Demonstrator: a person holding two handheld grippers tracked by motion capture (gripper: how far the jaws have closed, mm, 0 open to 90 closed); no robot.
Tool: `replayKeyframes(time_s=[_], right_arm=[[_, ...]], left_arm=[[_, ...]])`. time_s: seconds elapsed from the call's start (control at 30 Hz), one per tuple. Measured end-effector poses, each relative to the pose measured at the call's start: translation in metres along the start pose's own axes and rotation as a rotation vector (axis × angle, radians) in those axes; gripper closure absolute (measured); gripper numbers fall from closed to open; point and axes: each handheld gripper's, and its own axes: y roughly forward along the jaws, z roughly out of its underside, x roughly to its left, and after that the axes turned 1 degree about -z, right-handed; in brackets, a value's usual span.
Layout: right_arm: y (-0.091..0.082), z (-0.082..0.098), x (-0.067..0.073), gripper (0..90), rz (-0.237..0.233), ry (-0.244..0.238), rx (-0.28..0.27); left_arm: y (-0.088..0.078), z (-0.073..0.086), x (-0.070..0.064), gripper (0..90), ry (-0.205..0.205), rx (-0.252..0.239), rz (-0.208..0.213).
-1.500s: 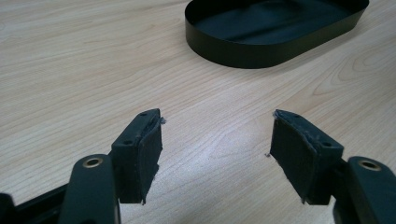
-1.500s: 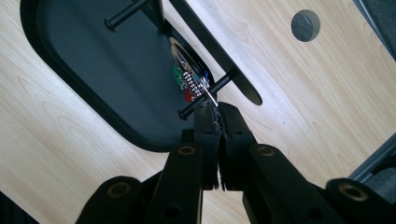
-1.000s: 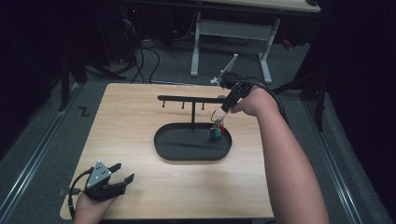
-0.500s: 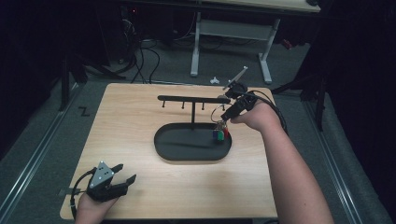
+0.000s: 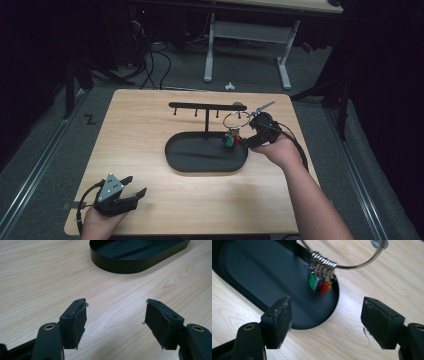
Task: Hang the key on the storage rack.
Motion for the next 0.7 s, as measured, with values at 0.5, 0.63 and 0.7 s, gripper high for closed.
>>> replayKeyframes(time_s=[0.5,0.63,0.7], right_arm=[[0.037,0.083,0.017,20.1,-0.032,0.080,-0.175],[0.044,0.100,0.021,14.9,-0.029,0.104,-0.218],[0.047,0.114,0.025,14.9,-0.005,0.120,-0.269]], left_arm=[[0.002,0.001,-0.003,33.6,0.015,0.008,0.014],[0.002,0.001,-0.004,33.4,0.021,0.007,0.007],[0.003,0.001,-0.005,33.4,0.022,0.006,0.008]])
